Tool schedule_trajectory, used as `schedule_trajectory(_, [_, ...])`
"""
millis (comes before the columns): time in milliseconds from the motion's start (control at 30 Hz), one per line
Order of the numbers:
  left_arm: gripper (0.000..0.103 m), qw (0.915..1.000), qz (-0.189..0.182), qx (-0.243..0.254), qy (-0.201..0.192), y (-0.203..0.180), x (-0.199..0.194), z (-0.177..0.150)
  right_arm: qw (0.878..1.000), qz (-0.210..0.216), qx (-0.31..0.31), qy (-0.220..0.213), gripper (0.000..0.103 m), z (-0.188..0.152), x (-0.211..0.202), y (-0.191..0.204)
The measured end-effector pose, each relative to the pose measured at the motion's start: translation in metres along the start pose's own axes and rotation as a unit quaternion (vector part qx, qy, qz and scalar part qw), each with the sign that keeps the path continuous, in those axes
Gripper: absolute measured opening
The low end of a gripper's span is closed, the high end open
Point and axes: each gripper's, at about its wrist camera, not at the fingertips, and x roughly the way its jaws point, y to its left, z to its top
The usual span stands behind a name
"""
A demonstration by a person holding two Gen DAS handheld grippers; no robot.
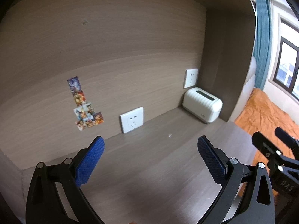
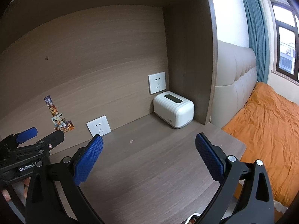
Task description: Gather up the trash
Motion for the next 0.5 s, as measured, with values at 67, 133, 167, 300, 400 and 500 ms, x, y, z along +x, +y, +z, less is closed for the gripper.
schedule_trajectory(67, [0.098, 1.0000, -0.008, -0.004, 0.003, 0.0003, 0.0023, 0.0009, 1.000, -0.001, 0.003, 0.002, 0.098, -0.0007, 0.0010, -0.0008])
schedule_trajectory(133, [0.098, 0.9999, -0.010, -0.007, 0.000, 0.0010, 0.0031, 0.0018, 1.000, -0.001, 0.003, 0.003, 0.098, -0.0011, 0.0010, -0.0001])
schedule_trajectory(167, [0.098, 0.9999, -0.010, -0.007, 0.000, 0.0007, 0.0032, 0.0024, 1.000, -0.002, 0.003, 0.003, 0.098, -0.0009, 0.0010, 0.0000])
schedule_trajectory(300, [0.098, 1.0000, -0.002, 0.003, -0.007, -0.0010, 0.0030, 0.0036, 1.000, -0.005, -0.003, 0.002, 0.098, -0.0014, 0.0015, 0.0020])
schedule_trajectory(400, [0.098, 1.0000, -0.004, 0.003, -0.008, -0.0009, 0.0031, 0.0040, 1.000, -0.006, -0.006, 0.002, 0.098, -0.0023, 0.0023, 0.0041])
schedule_trajectory(500, [0.098, 1.0000, -0.004, -0.001, -0.006, 0.0008, 0.0047, 0.0048, 1.000, -0.005, -0.007, 0.002, 0.098, -0.0024, 0.0028, 0.0068])
